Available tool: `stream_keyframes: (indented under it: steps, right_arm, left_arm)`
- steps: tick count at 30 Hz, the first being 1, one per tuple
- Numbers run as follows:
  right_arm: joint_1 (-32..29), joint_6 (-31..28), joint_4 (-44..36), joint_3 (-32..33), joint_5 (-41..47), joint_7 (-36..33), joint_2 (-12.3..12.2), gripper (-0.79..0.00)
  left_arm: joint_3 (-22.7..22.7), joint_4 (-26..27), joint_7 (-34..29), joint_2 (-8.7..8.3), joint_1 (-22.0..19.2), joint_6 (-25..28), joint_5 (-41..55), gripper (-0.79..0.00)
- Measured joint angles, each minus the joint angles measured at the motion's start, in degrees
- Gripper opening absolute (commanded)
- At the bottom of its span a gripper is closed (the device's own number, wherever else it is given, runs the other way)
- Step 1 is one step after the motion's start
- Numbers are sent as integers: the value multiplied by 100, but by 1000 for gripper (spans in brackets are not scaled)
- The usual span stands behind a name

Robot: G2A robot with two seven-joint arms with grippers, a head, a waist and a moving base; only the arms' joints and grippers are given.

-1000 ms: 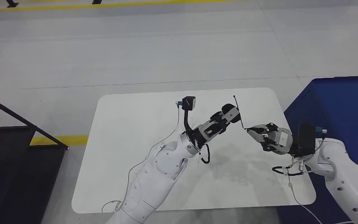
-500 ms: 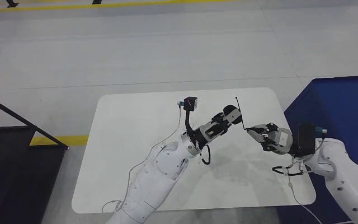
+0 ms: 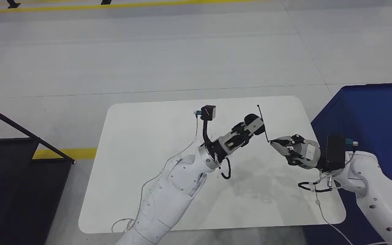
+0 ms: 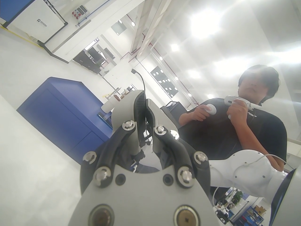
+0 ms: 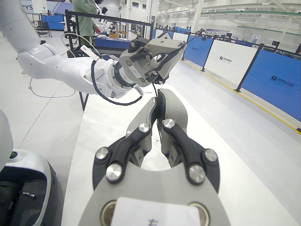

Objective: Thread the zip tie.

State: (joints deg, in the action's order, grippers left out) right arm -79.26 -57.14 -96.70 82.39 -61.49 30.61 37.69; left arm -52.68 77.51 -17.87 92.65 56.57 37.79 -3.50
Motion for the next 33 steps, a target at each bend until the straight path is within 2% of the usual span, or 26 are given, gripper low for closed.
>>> stream_keyframes:
  steps: [17, 33]
  right_arm:
    - [0, 0, 0, 0, 0, 0, 0, -785]
    - [0, 0, 0, 0, 0, 0, 0, -785]
  left_arm:
    - [-43, 142, 27, -33, 91, -31, -142, -785]
    - [-11, 76, 73, -22, -5, -105, -139, -785]
